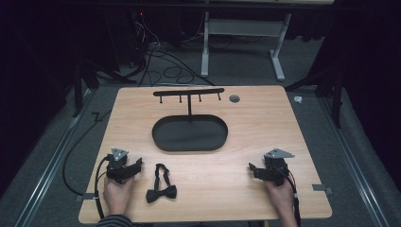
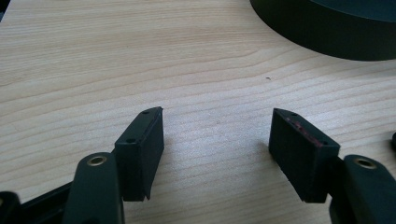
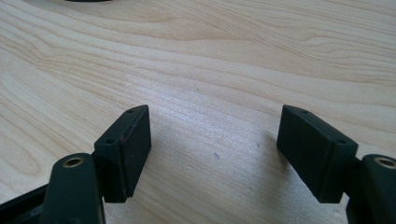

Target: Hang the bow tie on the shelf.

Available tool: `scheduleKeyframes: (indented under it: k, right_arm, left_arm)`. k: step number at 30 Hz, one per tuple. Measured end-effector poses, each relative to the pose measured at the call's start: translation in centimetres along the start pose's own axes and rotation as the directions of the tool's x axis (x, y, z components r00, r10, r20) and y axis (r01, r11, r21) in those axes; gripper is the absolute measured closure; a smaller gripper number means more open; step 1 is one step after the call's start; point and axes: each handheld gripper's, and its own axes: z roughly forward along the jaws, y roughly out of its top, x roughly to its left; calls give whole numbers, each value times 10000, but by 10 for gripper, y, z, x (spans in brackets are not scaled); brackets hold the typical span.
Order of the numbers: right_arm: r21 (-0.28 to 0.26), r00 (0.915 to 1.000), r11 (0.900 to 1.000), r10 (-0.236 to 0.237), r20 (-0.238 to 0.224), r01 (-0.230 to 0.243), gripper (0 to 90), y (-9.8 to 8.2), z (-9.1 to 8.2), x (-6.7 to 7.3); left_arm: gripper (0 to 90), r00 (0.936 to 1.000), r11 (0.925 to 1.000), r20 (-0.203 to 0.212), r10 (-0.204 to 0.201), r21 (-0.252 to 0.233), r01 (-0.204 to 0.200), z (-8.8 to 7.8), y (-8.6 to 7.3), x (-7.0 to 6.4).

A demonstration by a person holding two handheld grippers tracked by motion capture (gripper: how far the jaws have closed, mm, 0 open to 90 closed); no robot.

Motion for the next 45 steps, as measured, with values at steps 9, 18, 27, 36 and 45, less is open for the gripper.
scheduleKeyframes:
  k: [9,18,27,36,45]
  right_arm:
    - [8,10000,10000,30,-10,-30,274,0,0,0]
    - [-9,10000,10000,39,-21,-39,273,0,0,0]
    - [-5,10000,10000,31,-28,-31,271,0,0,0]
    - [-6,10000,10000,26,-26,-26,271,0,0,0]
    - [-5,10000,10000,16,-23,-16,271,0,0,0]
  left_arm:
    - [346,9999,10000,-96,-33,17,33,0,0,-2]
    - [345,9999,10000,-109,-90,-2,90,1,1,-3]
    - [346,10000,10000,4,55,53,-55,1,1,-4]
    - [361,9997,9999,184,148,-82,-146,-7,4,-5]
    - [365,9990,9989,327,297,-382,-285,-18,12,-11]
